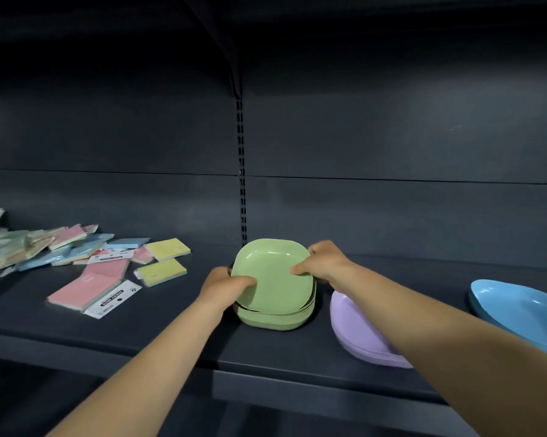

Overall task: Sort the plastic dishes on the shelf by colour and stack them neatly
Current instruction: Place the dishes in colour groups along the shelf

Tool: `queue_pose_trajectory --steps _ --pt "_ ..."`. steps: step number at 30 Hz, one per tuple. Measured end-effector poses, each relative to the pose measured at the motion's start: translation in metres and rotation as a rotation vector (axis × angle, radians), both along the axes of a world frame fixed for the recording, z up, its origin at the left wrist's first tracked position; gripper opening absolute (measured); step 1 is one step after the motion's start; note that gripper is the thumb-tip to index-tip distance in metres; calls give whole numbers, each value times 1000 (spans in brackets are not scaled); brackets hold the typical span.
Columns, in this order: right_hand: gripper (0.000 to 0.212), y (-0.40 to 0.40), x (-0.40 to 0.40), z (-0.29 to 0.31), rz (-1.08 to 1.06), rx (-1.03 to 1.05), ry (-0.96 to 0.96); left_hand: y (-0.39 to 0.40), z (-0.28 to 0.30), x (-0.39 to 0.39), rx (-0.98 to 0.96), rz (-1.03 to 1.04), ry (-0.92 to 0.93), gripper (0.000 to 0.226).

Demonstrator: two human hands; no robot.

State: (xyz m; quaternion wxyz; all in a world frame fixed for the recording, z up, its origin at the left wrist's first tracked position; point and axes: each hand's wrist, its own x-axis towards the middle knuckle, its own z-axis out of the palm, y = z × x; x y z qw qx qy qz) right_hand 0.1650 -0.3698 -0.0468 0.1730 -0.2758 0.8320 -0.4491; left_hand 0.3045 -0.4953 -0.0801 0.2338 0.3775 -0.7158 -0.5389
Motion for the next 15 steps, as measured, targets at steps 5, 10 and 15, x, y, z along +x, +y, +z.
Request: queue_pose_trajectory --steps 5,10,15 --pt "31 1 -5 0 19 86 3 -5 -6 -3 -64 -15 -83 29" --pt "48 1 -4 -13 34 156 -21 -9 -8 -1 -72 -56 -140 31" --pt "51 2 -2 -9 86 238 30 -13 -3 1 -92 -116 -209 34"
